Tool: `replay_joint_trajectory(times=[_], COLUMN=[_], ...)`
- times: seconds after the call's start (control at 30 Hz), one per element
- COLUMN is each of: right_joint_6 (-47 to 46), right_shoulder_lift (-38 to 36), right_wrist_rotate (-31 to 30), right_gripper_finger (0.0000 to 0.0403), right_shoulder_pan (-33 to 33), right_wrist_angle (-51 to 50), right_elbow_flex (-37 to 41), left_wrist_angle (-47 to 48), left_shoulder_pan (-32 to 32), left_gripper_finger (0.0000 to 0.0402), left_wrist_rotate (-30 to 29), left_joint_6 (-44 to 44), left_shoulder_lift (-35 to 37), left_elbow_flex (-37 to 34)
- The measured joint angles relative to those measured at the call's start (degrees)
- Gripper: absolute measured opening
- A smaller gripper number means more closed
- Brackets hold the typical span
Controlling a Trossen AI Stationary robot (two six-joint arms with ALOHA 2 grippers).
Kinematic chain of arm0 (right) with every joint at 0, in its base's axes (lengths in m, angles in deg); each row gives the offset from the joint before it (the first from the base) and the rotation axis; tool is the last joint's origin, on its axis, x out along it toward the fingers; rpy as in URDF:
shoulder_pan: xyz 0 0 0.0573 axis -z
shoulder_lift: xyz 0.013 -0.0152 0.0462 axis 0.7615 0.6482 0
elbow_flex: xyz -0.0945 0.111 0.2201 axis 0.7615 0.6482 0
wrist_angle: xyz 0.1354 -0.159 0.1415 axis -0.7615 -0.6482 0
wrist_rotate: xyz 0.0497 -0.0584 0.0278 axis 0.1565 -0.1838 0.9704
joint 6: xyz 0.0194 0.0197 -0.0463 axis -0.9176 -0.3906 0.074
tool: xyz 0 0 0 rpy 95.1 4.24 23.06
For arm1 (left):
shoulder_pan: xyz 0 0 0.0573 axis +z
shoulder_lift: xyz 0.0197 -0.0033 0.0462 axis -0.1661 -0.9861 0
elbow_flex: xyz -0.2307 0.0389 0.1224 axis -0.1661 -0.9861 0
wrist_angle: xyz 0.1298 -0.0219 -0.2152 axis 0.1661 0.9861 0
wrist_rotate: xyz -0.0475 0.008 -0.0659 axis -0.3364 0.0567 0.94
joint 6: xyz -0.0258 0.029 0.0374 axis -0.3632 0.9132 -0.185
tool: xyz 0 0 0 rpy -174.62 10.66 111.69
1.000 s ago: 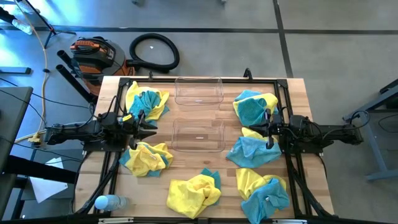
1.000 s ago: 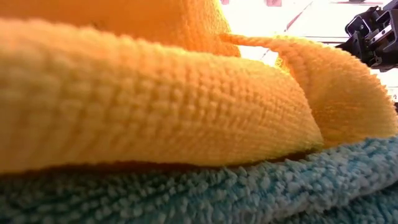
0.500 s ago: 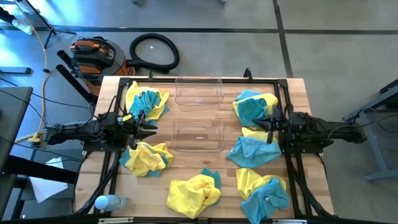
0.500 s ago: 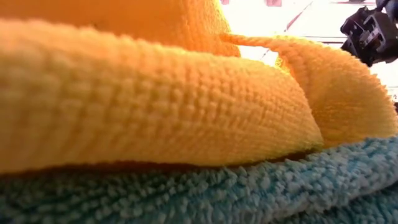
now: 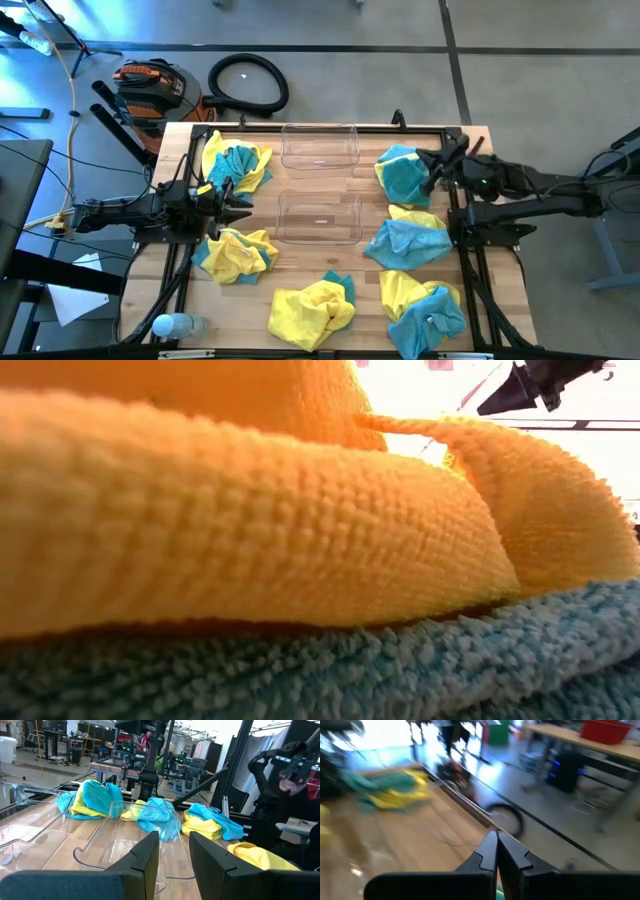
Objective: Sort microfiber towel by color & place in baskets
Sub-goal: Put the blue microfiber towel into the bottom transparent bin
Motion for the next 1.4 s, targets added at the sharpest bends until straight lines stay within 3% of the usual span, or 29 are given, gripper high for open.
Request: replay_joint_trajectory(times=[0.17, 0.33, 0.5, 0.7, 0.9, 1.2, 1.3, 1.4], right_joint_6=[-4.3, -12.9, -18.9, -26.0, -28.3, -31.7, -33.2, -34.9], right_shoulder_lift=[10.6, 17.8, 20.3, 22.0, 25.8, 37.3, 41.5, 44.6], right_wrist_rotate=[-0.2, 3.3, 11.6, 14.1, 22.9, 23.6, 23.5, 23.7], right_gripper_finger=[0.0027, 0.0079, 0.0135, 0.0190, 0.0226, 0.0227, 0.0208, 0.0163], right_shoulder_pan=[4.3, 9.2, 14.1, 19.4, 22.3, 22.3, 22.3, 22.3], right_wrist_angle=[-16.8, -27.5, -27.3, -25.3, -15.5, -7.4, -6.1, -5.6], right_elbow_flex=[-9.9, -12.8, -7.8, -0.8, 5.7, 7.1, 7.1, 7.1], left_wrist_angle=[0.0, 0.0, 0.0, 0.0, 0.0, 0.0, 0.0, 0.0], left_shoulder_pan=[0.0, 0.0, 0.0, 0.0, 0.0, 0.0, 0.0, 0.0], left_gripper_finger=[0.0097, 0.0097, 0.0097, 0.0097, 0.0097, 0.0097, 0.0097, 0.0097], left_wrist_rotate=[0.0, 0.0, 0.0, 0.0, 0.0, 0.0, 0.0, 0.0], left_joint_6=[0.0, 0.0, 0.0, 0.0, 0.0, 0.0, 0.0, 0.0], left_shoulder_lift=[0.0, 0.0, 0.0, 0.0, 0.0, 0.0, 0.0, 0.0], left_elbow_flex=[0.0, 0.0, 0.0, 0.0, 0.0, 0.0, 0.0, 0.0])
